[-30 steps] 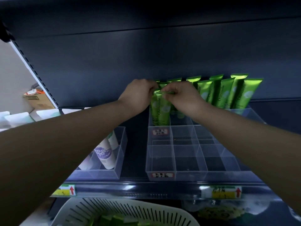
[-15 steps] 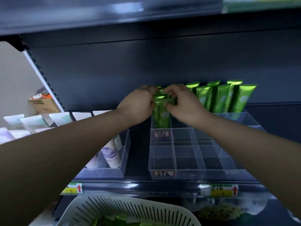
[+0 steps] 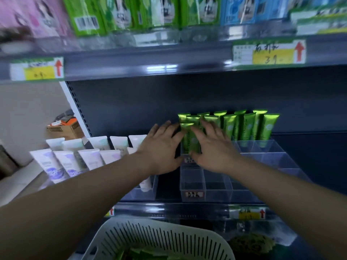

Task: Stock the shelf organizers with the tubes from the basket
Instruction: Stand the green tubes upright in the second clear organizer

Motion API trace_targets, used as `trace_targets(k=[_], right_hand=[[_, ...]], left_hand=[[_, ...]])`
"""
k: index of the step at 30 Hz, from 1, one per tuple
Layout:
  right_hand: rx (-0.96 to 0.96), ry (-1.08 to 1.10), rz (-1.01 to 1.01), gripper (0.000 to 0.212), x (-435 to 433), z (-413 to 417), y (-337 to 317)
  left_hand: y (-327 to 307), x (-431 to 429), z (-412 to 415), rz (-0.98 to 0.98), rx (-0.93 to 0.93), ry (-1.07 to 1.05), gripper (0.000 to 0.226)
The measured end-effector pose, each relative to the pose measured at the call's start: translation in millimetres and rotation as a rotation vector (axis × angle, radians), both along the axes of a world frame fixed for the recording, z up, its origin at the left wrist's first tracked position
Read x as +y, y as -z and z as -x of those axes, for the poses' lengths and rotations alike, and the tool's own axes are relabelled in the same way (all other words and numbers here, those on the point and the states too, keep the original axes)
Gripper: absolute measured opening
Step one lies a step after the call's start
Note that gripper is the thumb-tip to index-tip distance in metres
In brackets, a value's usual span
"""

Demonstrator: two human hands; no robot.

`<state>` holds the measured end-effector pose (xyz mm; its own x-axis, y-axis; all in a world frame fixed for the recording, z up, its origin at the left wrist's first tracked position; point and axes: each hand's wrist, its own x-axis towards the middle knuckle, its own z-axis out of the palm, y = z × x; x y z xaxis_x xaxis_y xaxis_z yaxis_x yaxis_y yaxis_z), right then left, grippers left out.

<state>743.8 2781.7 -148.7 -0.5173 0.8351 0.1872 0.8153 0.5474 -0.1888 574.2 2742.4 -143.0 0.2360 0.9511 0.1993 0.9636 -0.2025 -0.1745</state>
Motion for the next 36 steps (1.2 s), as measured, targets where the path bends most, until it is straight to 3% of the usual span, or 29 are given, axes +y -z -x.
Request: trace_targets(k=[18, 36], right_hand=[[-0.039, -0.108, 0.021, 0.083, -117.4, -2.1, 26.9], [-0.093, -0.193, 0.25, 0.082, -178.0, -12.2, 128.3]], left_hand=[[29.1, -133.2, 0.6, -0.049, -0.042, -0.053, 0.084], [133.1, -203.5, 7.8, 0.17, -0.17, -0.124, 0.083]])
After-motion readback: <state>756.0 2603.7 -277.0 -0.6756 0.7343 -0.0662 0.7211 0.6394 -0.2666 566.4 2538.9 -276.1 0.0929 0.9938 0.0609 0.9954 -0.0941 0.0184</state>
